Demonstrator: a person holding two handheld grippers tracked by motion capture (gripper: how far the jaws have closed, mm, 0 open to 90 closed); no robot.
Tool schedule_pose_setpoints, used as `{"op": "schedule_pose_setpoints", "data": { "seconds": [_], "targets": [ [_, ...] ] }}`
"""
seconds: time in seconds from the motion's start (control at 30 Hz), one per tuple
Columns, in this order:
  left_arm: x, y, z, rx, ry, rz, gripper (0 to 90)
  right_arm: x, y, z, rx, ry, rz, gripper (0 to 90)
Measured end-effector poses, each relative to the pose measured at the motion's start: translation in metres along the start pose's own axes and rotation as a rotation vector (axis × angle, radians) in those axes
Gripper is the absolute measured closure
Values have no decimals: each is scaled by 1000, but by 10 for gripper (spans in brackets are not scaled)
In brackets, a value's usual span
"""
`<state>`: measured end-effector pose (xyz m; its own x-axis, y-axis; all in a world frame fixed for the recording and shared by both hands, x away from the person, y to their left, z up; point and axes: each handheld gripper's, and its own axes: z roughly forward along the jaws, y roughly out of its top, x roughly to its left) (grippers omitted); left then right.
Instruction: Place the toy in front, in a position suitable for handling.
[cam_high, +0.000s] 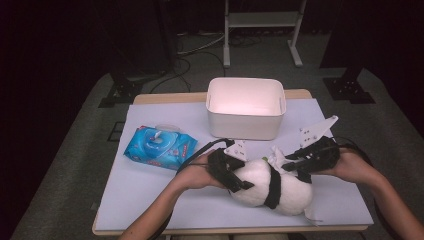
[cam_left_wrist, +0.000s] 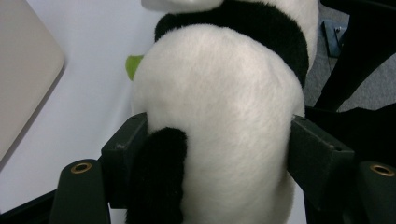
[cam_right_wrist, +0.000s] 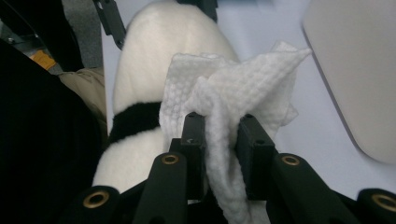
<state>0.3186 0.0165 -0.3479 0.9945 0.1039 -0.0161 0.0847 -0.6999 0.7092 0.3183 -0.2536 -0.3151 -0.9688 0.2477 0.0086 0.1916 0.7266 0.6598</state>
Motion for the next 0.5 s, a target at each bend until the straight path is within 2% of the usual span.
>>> {"op": "schedule_pose_setpoints", "data": {
  "seconds": [0.03,0.17,0.33,0.5],
  "targets": [
    [0,2,0,-8,0,-8,281,2,4,3,-7,25,-5,737],
    [0,5,1,-12,2,-8,280,10,13,12,9,52,-31,737],
    [1,2,1,-19,-2,-20,280,12,14,12,33,42,-45,737],
    [5,-3,1,-27,-7,-44,280,12,3,-3,35,22,-29,738]
  ]
}}
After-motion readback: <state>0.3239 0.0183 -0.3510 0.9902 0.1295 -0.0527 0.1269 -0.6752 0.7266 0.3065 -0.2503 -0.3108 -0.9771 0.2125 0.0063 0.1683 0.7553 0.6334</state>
